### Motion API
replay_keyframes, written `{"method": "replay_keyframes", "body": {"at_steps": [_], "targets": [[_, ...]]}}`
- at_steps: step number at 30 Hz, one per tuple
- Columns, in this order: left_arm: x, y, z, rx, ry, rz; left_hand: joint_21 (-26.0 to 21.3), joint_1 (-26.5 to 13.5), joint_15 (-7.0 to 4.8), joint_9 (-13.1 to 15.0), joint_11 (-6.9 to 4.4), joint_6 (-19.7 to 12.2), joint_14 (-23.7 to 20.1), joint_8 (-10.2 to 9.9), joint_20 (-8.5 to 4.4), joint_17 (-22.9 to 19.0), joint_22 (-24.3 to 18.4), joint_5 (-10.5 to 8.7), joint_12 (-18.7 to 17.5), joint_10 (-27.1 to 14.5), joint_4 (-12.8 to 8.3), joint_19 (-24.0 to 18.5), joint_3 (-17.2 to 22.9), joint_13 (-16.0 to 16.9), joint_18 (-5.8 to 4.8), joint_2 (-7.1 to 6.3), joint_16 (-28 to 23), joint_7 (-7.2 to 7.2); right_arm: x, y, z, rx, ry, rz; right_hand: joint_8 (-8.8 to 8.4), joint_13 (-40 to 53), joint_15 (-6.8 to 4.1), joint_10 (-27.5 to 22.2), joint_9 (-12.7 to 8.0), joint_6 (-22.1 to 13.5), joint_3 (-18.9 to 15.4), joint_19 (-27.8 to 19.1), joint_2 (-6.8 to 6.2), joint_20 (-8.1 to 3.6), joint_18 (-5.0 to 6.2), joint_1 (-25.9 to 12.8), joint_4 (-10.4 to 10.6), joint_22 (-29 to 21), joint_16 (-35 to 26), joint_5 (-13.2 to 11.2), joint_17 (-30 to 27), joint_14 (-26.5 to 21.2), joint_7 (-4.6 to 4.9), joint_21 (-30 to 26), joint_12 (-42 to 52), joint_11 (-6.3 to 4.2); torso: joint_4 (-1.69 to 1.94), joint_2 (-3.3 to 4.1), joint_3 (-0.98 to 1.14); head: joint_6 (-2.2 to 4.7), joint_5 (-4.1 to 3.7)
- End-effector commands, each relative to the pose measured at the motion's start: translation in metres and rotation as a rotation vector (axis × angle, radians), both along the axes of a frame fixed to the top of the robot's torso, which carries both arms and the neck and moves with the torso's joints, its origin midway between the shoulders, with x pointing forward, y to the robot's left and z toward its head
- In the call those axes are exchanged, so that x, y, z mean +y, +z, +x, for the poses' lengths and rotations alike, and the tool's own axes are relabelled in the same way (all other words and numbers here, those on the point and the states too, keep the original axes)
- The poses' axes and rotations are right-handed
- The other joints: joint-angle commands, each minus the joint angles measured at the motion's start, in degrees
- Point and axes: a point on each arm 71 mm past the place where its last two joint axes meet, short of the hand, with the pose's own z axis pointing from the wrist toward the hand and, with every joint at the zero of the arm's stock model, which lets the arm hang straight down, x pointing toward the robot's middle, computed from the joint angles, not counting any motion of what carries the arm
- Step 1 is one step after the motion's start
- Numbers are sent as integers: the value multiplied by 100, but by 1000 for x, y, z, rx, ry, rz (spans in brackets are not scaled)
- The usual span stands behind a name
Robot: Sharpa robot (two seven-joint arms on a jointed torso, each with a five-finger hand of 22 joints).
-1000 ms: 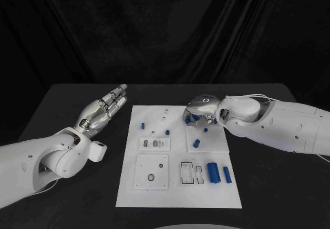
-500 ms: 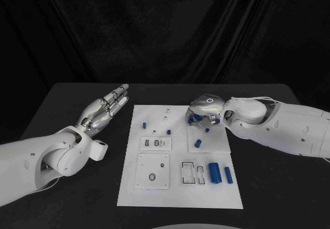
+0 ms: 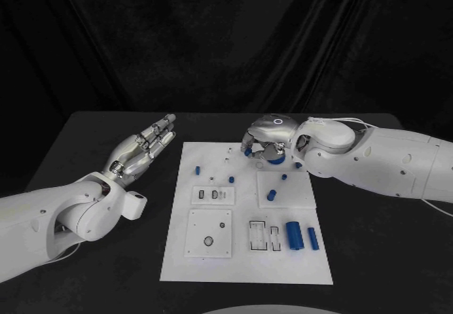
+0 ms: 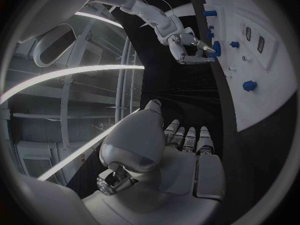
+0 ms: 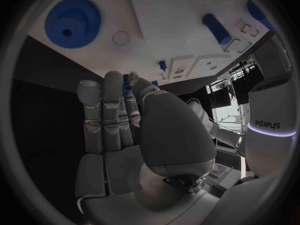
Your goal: Assemble the parts on the task board
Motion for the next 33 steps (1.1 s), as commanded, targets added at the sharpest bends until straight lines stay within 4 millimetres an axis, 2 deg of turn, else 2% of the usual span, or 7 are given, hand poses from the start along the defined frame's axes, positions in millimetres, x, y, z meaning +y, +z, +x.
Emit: {"method": "replay_keyframes", "body": {"at_steps": [1, 5, 11, 14, 19, 25, 33], "targets": [[-1, 18, -6, -223, -48, -129, -19, 43, 34, 7, 51, 10, -2, 23, 37, -10, -7, 26, -37, 1, -7, 4, 39, -5, 22, 4, -21, 26, 4, 1, 7, 32, -24, 25, -19, -10, -9, 171, 340, -4, -16, 6, 20, -2, -116, -62, 64, 18, -6, -73, 16, 9, 35, 5, -66, -130, 47, 19, -19, 14, -4], [-2, 18, -5, -221, -49, -128, -19, 47, 37, 8, 53, 17, -2, 24, 42, -10, -7, 30, -37, 1, -7, 4, 42, -5, 24, 5, -21, 30, 11, 0, 13, 37, -28, 13, -50, -11, -2, 152, 339, -45, -14, 2, 9, 3, -117, -67, 86, 23, -2, -82, 26, 10, 45, 0, -93, -121, 84, 31, -37, 25, -1], [-3, 17, -3, -215, -57, -129, -19, 73, 67, 12, 68, 44, -2, 28, 77, -10, -7, 43, -37, 1, -15, 4, 59, -5, 33, 12, -21, 50, 24, -1, 23, 33, -30, 1, -65, -8, 2, 150, 348, -51, -4, 5, -10, 7, -119, -49, 93, 47, 16, -21, 51, 12, 49, 9, -113, -118, 115, 51, -36, 41, -5], [-4, 16, -2, -212, -60, -129, -19, 80, 81, 11, 67, 42, -2, 27, 91, -10, -7, 46, -37, 1, -16, 4, 65, -5, 33, 14, -21, 50, 29, -1, 28, 26, -36, -1, -72, -8, 4, 143, 351, -55, -4, 4, -25, 9, -119, -48, 98, 50, 22, 6, 59, 15, 52, 8, -124, -113, 109, 51, -28, 51, -4], [-6, 16, -2, -208, -67, -130, -19, 84, 89, 10, 68, 40, -2, 26, 99, -10, -7, 49, -37, 1, -17, 4, 69, -5, 33, 18, -21, 52, 31, 0, 33, 10, -46, 5, -112, -11, 14, 106, 348, -104, 2, 7, -50, 16, -123, -54, 118, 73, 42, 33, 86, 18, 68, 18, -154, -98, 90, 39, -37, 41, 11], [-7, 15, -1, -203, -70, -130, -19, 94, 106, 11, 73, 45, -2, 27, 117, -10, -7, 55, -37, 1, -21, 4, 79, -5, 33, 24, -21, 57, 32, 0, 35, 5, -54, 7, -129, -11, 17, 94, 347, -123, 15, 9, -50, 19, -124, -41, 119, 85, 45, 44, 90, 17, 74, 23, -161, -93, 64, 45, -30, 38, 7], [-8, 15, 0, -198, -78, -131, -19, 106, 121, 11, 81, 50, -2, 26, 134, -10, -7, 63, -37, 1, -24, 4, 92, -5, 36, 33, -21, 65, 31, -1, 36, 14, -62, -2, -186, -13, 40, 25, 343, -188, 26, -1, -79, 37, -127, -60, 159, 99, 41, 48, 85, 2, 107, 18, -180, -61, 80, 42, -36, 24, -28]]}}
